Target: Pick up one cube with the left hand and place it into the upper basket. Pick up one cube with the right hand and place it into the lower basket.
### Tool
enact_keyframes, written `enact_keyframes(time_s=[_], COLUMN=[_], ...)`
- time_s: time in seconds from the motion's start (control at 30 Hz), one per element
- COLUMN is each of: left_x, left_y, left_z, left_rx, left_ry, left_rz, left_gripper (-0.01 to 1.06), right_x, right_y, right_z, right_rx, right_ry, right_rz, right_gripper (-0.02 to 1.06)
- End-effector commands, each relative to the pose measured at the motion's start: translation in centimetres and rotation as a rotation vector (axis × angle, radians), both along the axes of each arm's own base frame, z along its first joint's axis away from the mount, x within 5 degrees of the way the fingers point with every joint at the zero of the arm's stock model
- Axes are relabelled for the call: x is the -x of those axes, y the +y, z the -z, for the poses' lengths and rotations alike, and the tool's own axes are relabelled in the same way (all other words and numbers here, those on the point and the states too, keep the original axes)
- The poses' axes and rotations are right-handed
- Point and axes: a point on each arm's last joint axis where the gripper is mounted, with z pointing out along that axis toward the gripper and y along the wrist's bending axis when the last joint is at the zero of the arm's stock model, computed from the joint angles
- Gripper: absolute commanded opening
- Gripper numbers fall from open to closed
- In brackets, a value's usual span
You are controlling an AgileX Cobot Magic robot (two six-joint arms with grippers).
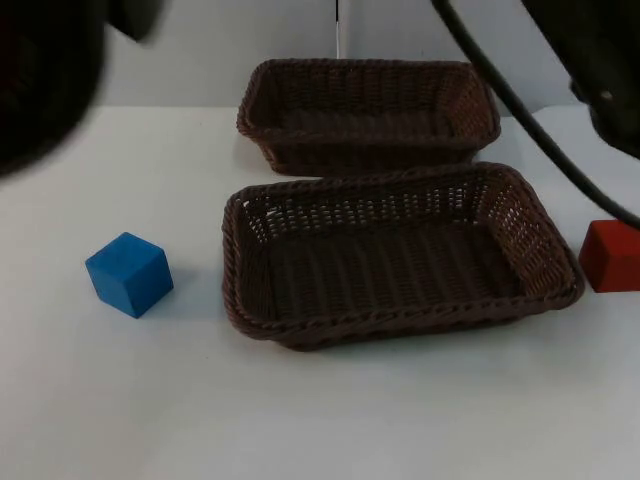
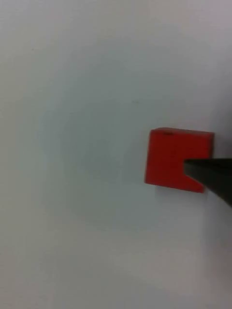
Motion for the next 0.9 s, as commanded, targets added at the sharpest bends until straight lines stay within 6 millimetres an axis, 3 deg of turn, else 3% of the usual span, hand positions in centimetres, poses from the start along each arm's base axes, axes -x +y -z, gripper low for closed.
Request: enact_keyframes(time_s=[0.0,0.17,0.43,0.87], left_x=[-0.3,-1.1,-2.1,-4.3], left_y=[-1.2,-2.0,-2.8,-1.9], left_z=[2.2,4.6,6.4,9.6], left_rx=[-0.022,-0.035,-0.003,-0.011], left_ry=[0.003,0.011,-0.041,-0.082], left_rz=[0.025,0.033,0.024,-0.034], left_gripper=[0.98,0.98,0.98,0.98], right_x=[0.1,0.1,0.1,0.1], right_y=[0.0,0.0,0.0,0.2], right_z=[0.0,0.0,0.0,0.0], right_rx=[0.001,0.001,0.001,-0.025], right_ry=[-0.004,-0.004,-0.004,-0.001], right_rz=[0.007,0.007,0.007,-0.011], right_gripper=[1.05,1.05,1.05,1.05])
